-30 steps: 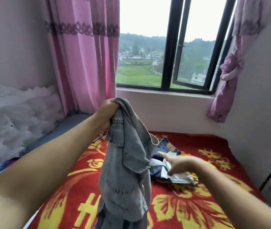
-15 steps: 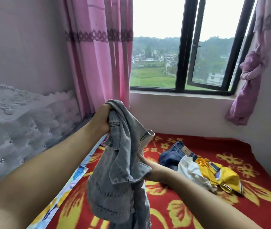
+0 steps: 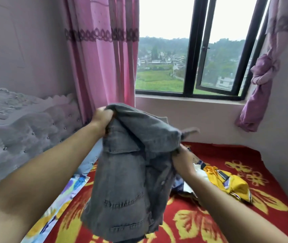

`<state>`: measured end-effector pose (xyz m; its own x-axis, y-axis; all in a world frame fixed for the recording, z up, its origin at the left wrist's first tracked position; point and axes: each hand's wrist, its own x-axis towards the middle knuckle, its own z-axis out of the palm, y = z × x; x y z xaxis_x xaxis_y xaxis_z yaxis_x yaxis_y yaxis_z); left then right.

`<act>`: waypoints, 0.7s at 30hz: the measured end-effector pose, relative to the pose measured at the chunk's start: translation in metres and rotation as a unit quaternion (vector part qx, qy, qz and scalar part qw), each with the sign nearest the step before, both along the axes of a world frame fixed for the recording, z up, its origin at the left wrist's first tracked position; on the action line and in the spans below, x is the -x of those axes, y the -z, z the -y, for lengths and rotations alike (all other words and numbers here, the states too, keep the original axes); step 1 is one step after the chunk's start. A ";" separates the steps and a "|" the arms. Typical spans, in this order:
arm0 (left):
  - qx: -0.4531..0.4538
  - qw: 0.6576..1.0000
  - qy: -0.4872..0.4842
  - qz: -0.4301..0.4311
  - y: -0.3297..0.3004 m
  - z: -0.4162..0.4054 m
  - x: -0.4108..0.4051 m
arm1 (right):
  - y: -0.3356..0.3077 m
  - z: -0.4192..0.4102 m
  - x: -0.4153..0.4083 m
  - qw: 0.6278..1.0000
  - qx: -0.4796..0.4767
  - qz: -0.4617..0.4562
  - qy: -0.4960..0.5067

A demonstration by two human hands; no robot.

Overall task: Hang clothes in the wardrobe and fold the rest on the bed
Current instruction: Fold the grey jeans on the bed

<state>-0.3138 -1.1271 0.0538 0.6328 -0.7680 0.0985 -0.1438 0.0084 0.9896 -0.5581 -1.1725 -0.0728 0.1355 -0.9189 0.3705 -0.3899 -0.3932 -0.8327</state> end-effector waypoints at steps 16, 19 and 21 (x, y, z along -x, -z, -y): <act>-0.056 0.795 0.169 0.580 -0.004 0.001 0.127 | -0.127 0.001 0.015 0.958 0.193 -0.206 -0.049; -0.069 0.763 0.132 0.629 -0.027 0.010 0.131 | -0.123 0.004 0.020 0.971 0.118 -0.206 -0.017; -0.108 0.723 0.110 0.673 -0.043 0.016 0.133 | -0.110 0.007 0.028 0.969 0.044 -0.245 -0.005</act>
<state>-0.4465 -1.1434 0.0971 -0.0654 -0.9250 0.3742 -0.9970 0.0446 -0.0638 -0.5857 -1.1798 0.0369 0.3229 -0.8842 0.3375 -0.7256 -0.4602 -0.5116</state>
